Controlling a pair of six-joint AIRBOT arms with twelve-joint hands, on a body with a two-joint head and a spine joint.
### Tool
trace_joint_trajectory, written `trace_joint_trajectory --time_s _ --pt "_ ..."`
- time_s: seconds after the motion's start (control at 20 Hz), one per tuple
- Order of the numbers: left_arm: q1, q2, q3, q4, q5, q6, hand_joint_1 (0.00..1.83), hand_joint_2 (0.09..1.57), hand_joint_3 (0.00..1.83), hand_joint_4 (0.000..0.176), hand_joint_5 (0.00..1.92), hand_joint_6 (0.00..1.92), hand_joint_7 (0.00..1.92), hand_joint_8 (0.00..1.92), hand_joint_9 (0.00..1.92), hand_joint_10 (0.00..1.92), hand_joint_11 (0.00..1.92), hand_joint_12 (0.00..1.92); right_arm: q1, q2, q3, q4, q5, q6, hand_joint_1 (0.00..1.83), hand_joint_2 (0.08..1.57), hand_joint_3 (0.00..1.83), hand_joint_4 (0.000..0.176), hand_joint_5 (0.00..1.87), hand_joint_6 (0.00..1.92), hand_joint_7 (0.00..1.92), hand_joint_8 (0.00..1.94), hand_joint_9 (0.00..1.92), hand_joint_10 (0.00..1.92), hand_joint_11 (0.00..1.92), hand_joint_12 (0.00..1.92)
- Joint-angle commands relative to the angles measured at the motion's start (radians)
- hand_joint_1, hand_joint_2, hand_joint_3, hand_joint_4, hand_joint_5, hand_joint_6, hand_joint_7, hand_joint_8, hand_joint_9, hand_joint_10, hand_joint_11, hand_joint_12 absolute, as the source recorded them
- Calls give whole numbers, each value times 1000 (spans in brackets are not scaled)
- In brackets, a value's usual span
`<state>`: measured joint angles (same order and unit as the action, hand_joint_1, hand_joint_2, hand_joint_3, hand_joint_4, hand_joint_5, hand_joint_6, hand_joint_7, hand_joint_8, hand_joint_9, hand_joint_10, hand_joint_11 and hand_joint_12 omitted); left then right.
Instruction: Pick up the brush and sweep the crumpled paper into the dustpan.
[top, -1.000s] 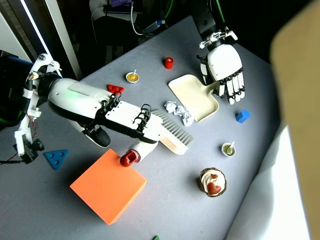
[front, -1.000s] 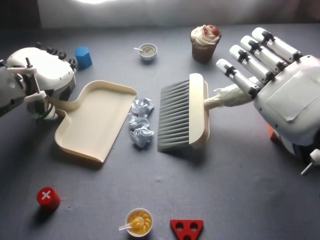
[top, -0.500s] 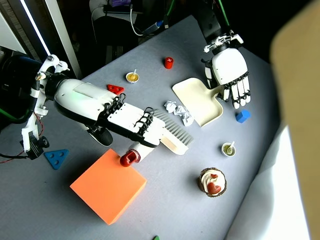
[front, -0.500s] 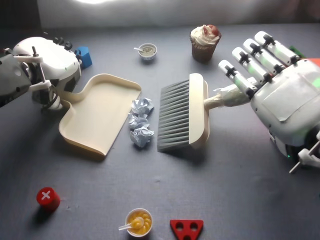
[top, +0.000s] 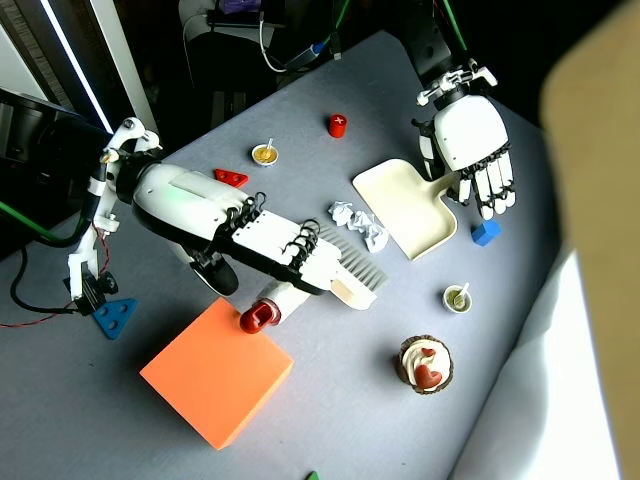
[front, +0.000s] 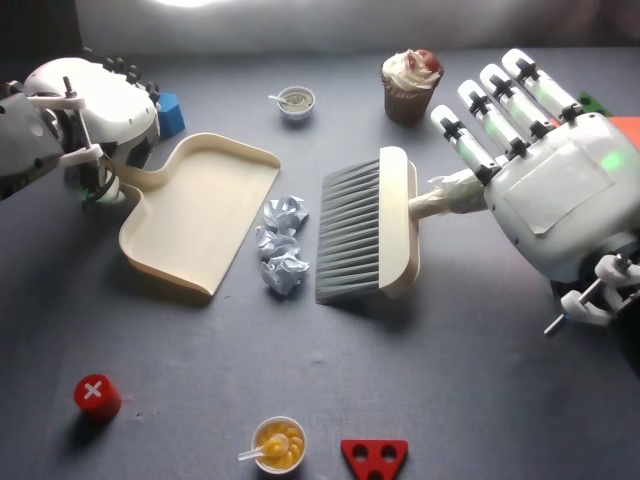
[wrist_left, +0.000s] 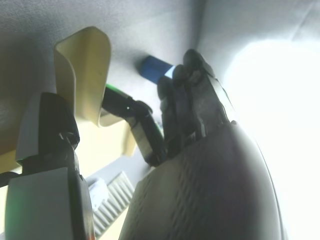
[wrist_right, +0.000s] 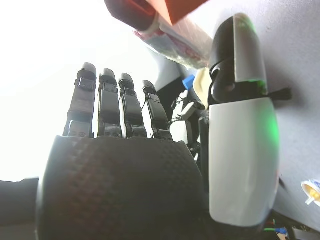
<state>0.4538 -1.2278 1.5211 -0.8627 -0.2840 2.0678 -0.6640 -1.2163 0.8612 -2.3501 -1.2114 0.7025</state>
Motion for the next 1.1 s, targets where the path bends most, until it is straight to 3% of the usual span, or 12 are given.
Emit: trace_joint_trajectory --time_s 0.0,0.1,0.55,0.75,0.8,0.85,0.9,1.05 --pt "-10 3 9 24 -94 6 1104 1132 3 0 952 1022 309 1 246 0 273 4 10 -4 5 -74 -100 -11 1142 982 0 0 3 0 0 0 11 0 45 7" --pt "-10 -3 13 22 -98 6 1096 1127 0 0 964 1004 330 5 260 4 269 5 10 -23 19 -70 -104 -12 1198 999 5 0 9 3 0 0 2 0 20 0" --pt "-18 -13 27 11 -103 6 1094 1117 0 0 987 969 351 4 258 4 268 10 5 -109 98 -70 -120 -14 1134 981 0 0 40 3 12 4 36 8 80 24" --pt "-29 -12 33 15 -95 6 1067 1147 2 0 922 1073 325 0 239 0 261 6 5 -150 145 -70 -120 -14 1149 974 0 0 18 0 20 6 51 10 77 20" --pt "-32 -11 33 16 -94 6 1053 1149 1 20 917 1081 316 2 235 1 265 7 6 -162 160 -70 -120 -14 1152 979 0 0 21 2 32 9 70 15 93 26" --pt "-35 -11 34 16 -93 6 1050 1149 0 27 918 1080 324 6 237 2 259 4 6 -171 175 -70 -120 -14 1141 980 0 0 7 0 30 7 74 14 102 29" --pt "-38 -12 36 18 -89 6 1066 1139 0 9 941 1044 324 4 237 1 263 6 8 -179 191 -70 -119 -14 1142 976 0 0 8 2 35 8 79 14 109 32" --pt "-40 -14 36 17 -88 6 1077 1135 0 0 948 1032 338 5 260 6 289 16 11 -197 232 -71 -110 -14 1139 986 2 0 39 12 33 4 51 1 87 20"
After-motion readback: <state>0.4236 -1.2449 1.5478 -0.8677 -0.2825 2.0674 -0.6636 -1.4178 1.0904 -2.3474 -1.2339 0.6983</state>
